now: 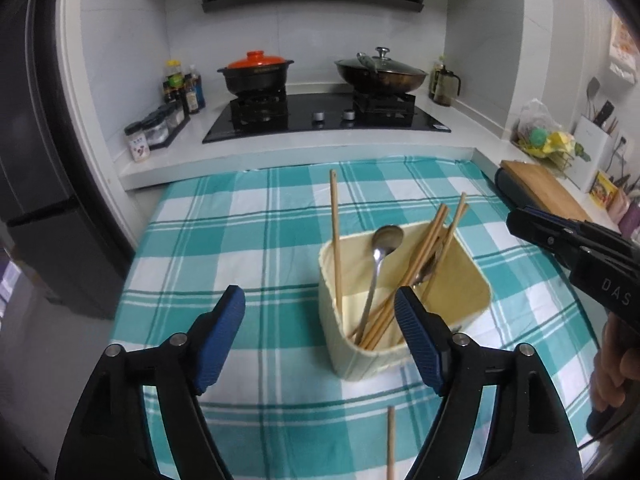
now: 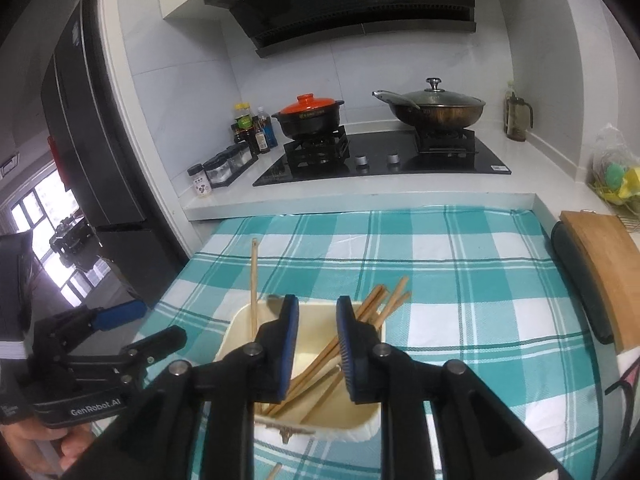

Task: Organize utensils
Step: 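Move both tools back down to the last two chopsticks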

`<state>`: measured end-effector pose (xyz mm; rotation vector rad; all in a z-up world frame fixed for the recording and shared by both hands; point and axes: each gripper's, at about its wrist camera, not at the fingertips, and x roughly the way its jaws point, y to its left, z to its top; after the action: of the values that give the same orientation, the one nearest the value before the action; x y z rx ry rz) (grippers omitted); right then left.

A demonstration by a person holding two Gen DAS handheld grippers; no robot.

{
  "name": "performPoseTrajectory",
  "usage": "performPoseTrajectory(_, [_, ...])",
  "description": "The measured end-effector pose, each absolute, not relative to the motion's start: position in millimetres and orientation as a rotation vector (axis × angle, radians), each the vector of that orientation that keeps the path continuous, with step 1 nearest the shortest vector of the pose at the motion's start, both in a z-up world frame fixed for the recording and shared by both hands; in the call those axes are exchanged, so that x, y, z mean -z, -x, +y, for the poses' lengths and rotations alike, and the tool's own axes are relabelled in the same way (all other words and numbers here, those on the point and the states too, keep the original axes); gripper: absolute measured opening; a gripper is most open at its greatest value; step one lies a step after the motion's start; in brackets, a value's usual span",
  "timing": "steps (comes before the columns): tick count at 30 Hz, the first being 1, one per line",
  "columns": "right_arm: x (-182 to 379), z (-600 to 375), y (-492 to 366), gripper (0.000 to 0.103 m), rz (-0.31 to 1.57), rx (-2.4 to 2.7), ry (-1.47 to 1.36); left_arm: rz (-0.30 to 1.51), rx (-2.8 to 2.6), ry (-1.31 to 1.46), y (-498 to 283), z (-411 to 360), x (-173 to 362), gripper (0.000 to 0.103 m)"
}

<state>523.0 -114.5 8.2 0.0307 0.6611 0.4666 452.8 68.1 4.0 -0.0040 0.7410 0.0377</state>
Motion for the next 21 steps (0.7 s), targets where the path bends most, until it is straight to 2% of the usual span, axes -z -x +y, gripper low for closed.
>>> performPoseTrajectory(12, [34,-131,-396,0.020,0.696,-0.440,0.131,0.682,-0.064,-0.026,-353,51,-3,0.081])
performPoseTrajectory(14, [40,-136,-383,0.020,0.704,-0.434,0.121,0.676,-0.064,-0.015,-336,54,3,0.084])
performPoseTrajectory(16, [51,-144,-368,0.021,0.712,-0.421,0.100,0.677,-0.081,-0.017,-314,60,16,0.088])
performPoseTrajectory(21, [111,-166,-326,0.021,0.787,-0.370,0.070,0.769,-0.137,0.037,-255,83,76,0.088])
